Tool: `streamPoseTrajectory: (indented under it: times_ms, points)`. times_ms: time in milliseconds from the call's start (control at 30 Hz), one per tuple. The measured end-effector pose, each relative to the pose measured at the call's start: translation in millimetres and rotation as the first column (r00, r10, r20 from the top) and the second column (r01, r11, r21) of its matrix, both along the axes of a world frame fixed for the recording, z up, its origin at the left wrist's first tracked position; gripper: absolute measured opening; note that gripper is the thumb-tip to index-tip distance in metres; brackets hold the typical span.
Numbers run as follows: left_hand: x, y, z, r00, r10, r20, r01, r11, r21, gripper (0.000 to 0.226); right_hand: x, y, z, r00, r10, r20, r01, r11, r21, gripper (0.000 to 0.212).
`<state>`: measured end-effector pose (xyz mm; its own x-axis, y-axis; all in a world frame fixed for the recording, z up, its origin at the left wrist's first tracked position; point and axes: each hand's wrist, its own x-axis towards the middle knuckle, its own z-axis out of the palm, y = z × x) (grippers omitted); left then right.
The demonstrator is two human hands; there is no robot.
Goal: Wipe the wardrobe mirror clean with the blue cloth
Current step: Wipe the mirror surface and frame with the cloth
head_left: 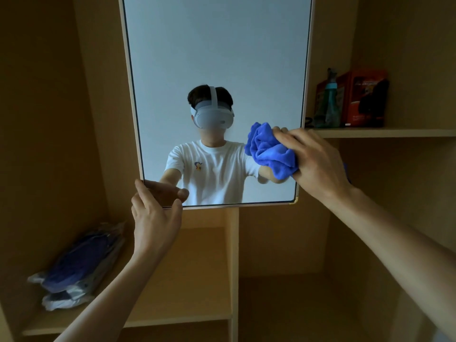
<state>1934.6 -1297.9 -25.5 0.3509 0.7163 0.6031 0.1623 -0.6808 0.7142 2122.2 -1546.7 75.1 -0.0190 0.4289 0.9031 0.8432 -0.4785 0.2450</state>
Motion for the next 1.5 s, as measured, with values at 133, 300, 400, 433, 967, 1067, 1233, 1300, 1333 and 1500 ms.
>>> streamPoseTrajectory:
  times_ms: [133,300,400,433,967,1067,1233,1300,1333,1500]
  points:
    - [1.6,0.2,-2.3,1.0,0.012,0.018,-0.012,1.0,0.008,0.094,3.8,0.6,-32.3,0.999,-0.05,-0.015,0.05,0.999,0.01,0.058]
    - [4.3,-0.6,-2.1,0.999,0.015,0.032,-0.015,1.0,-0.003,0.095,-1.5,4.9,-79.5,0.992,-0.088,-0.091,0.089,0.996,0.004,0.063]
    - [3.4,-1.1,-1.2,1.0,0.01,0.025,-0.01,1.0,-0.002,0.095,-8.6,11.3,-92.5,0.979,-0.129,-0.158,0.134,0.991,0.022,0.069]
    - [3.2,-1.6,-0.7,1.0,0.009,0.025,-0.009,1.0,-0.002,0.095,-11.2,13.4,-93.2,0.972,-0.132,-0.193,0.139,0.99,0.023,0.069]
    - [-8.5,6.9,2.7,0.998,-0.056,0.018,0.057,0.998,-0.035,0.087,9.2,2.6,-62.6,0.919,0.065,-0.388,0.105,0.91,0.401,0.043]
    - [-8.7,7.8,1.7,0.997,-0.054,0.05,0.056,0.998,-0.033,0.083,8.4,9.9,-71.0,0.954,0.029,-0.299,0.09,0.922,0.376,0.056]
    - [-11.1,13.4,0.0,0.993,-0.057,0.101,0.059,0.998,-0.015,0.073,15.5,21.3,-84.4,0.937,-0.018,-0.349,0.16,0.909,0.384,0.059]
    - [-11.7,16.2,-0.9,0.992,-0.054,0.117,0.056,0.998,-0.011,0.067,15.8,26.1,-90.1,0.921,-0.028,-0.389,0.185,0.909,0.373,0.061]
    - [-12.5,16.7,-1.1,0.991,-0.053,0.124,0.055,0.998,-0.013,0.065,15.0,29.4,-92.9,0.917,-0.027,-0.399,0.189,0.908,0.373,0.063]
    - [-17.5,22.7,-2.2,0.984,-0.093,0.154,0.1,0.994,-0.035,0.053,-8.5,43.6,-86.4,0.922,0.069,-0.381,0.11,0.896,0.429,0.046]
